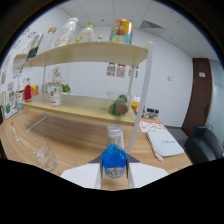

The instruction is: Make me a cup of Mount Fuji.

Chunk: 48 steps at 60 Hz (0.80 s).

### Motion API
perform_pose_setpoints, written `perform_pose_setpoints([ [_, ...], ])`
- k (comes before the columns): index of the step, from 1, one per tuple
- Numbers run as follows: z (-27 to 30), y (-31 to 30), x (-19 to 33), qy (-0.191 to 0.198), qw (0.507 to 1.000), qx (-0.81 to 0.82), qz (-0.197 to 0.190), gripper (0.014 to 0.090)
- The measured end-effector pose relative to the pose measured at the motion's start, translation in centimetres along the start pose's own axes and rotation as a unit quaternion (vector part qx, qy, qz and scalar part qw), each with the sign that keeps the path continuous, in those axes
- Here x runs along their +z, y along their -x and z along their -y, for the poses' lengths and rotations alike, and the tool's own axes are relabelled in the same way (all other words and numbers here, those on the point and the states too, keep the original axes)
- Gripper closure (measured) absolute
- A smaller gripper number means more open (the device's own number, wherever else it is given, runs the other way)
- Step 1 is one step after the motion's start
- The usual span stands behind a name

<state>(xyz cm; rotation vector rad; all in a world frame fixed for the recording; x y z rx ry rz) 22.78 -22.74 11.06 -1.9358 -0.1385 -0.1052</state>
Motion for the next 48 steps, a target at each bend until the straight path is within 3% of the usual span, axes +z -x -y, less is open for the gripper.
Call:
perform_pose_setpoints([
  [15,-7.4,-2.8,2.7,0.080,0.996,0.042,0.007,0.0689],
  [30,-9.0,-2.5,3.3,0.109,0.992,0.054,0.023,0.0686],
  [48,-10.5,-2.8,2.1,0.137,0.988,0.063,0.011,0.0659],
])
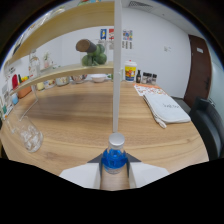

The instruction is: Make me a cup of Mount Fuji.

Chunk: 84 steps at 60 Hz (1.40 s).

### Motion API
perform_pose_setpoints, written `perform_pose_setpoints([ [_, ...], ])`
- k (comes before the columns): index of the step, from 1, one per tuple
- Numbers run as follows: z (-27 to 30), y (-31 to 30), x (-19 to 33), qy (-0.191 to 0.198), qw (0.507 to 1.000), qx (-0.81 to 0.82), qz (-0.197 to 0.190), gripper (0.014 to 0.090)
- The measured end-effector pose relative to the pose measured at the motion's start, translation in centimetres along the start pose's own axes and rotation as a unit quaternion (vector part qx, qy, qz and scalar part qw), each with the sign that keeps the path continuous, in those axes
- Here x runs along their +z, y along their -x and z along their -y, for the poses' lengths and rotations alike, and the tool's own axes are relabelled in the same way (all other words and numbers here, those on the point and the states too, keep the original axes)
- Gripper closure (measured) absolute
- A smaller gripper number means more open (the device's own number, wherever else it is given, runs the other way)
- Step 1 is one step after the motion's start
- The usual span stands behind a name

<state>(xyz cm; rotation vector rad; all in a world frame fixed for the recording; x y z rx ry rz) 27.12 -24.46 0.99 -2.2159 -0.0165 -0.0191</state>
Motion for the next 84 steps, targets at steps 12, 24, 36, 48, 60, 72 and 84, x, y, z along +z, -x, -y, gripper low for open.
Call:
perform_pose_setpoints([
  [12,0.6,0.2,-2.3,0.002,0.999,0.031,-0.014,0.0218],
  [24,3.6,3.3,-6.6,-0.028,0.998,0.042,-0.042,0.0197],
  [36,4.2,11.5,-8.9,-0.036,0.998,0.034,-0.039,0.0202],
  [48,5.0,19.6,-8.8,-0.029,0.999,0.039,-0.020,0.0194],
  [60,11.5,25.2,-12.4,-0.037,0.998,0.036,-0.021,0.0189],
  [72,23.2,29.0,-18.0,-0.126,0.991,0.031,-0.022,0.0182],
  [84,33.2,31.6,-18.6,-0.193,0.980,0.047,-0.003,0.0185],
])
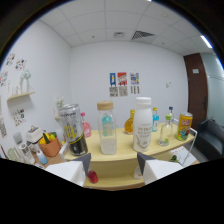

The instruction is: Make me a cup of Mount Fuji.

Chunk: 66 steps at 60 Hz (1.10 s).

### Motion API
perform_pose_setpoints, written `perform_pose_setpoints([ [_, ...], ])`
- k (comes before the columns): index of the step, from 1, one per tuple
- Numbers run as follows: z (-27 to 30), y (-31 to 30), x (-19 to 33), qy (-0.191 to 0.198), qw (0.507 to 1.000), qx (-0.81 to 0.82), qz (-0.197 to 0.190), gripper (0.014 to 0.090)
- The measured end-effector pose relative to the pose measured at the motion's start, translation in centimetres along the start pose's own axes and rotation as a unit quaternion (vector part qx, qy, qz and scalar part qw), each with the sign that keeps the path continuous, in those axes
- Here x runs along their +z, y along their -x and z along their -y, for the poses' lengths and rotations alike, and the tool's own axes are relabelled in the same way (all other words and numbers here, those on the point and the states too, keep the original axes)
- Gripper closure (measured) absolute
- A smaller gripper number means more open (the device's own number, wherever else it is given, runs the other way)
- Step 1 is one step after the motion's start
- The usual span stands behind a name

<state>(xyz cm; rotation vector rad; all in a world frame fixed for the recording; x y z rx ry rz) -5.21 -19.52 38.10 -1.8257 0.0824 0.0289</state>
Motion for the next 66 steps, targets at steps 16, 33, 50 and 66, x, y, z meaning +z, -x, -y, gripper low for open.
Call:
perform_pose_setpoints([
  [16,3.0,2.0,6.6,-0.021,1.000,-0.022,-0.001,0.0246],
  [33,2.4,1.9,9.9,-0.001,1.000,-0.014,-0.021,0.0577],
  [50,2.9,1.8,9.3,-0.015,0.999,-0.034,-0.035,0.0646],
  [66,5.2,1.9,3.6,-0.055,0.998,-0.027,-0.019,0.0646],
])
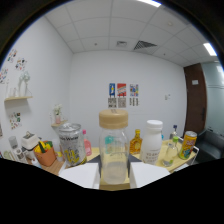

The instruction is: Make me a cup of Mount Fuji.

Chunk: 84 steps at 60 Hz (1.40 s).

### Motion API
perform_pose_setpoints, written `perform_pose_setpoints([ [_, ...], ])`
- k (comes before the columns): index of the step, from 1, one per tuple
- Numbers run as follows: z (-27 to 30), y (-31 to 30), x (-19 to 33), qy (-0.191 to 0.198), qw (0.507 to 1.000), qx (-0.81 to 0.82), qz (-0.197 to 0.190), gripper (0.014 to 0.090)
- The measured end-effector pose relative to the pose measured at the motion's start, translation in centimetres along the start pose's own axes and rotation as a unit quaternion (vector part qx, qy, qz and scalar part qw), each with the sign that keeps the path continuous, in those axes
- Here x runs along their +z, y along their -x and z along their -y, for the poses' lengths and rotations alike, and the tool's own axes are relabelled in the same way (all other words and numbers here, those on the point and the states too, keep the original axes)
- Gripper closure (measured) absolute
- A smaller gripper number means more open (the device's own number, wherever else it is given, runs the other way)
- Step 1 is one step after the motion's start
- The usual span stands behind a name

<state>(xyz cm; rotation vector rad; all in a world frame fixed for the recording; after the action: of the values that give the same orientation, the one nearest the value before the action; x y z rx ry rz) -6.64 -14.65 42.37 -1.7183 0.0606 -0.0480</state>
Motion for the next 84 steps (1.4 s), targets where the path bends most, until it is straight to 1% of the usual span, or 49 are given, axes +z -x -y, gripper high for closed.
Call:
perform_pose_setpoints([
  [6,-0.9,-0.2,-2.5,-0.008,1.000,0.002,0.008,0.0647],
  [12,-4.2,-0.3,-4.2,0.000,1.000,0.002,0.012,0.0647],
  [19,-11.2,-0.4,-5.1,0.035,0.999,0.010,0.014,0.0648],
  [23,-16.0,-0.5,-5.3,0.065,0.998,0.015,0.015,0.0648],
  [29,-22.3,-0.4,-5.4,0.099,0.994,0.030,0.015,0.0647],
  [35,-27.5,-0.2,-5.1,0.128,0.989,0.071,0.018,0.0649],
  [42,-31.1,0.0,-4.9,0.137,0.980,0.140,0.023,0.0647],
  [48,-32.8,0.0,-4.5,0.146,0.965,0.217,0.029,0.0648],
  [56,-33.2,0.6,-3.9,0.151,0.928,0.338,0.045,0.0648],
  [62,-32.8,1.2,-3.5,0.152,0.887,0.432,0.061,0.0649],
  [67,-32.4,1.6,-3.1,0.146,0.843,0.513,0.077,0.0648],
  [74,-31.7,1.3,-2.7,0.136,0.772,0.615,0.086,0.0647],
  [84,-30.6,1.0,-2.5,0.121,0.687,0.710,0.101,0.0650],
])
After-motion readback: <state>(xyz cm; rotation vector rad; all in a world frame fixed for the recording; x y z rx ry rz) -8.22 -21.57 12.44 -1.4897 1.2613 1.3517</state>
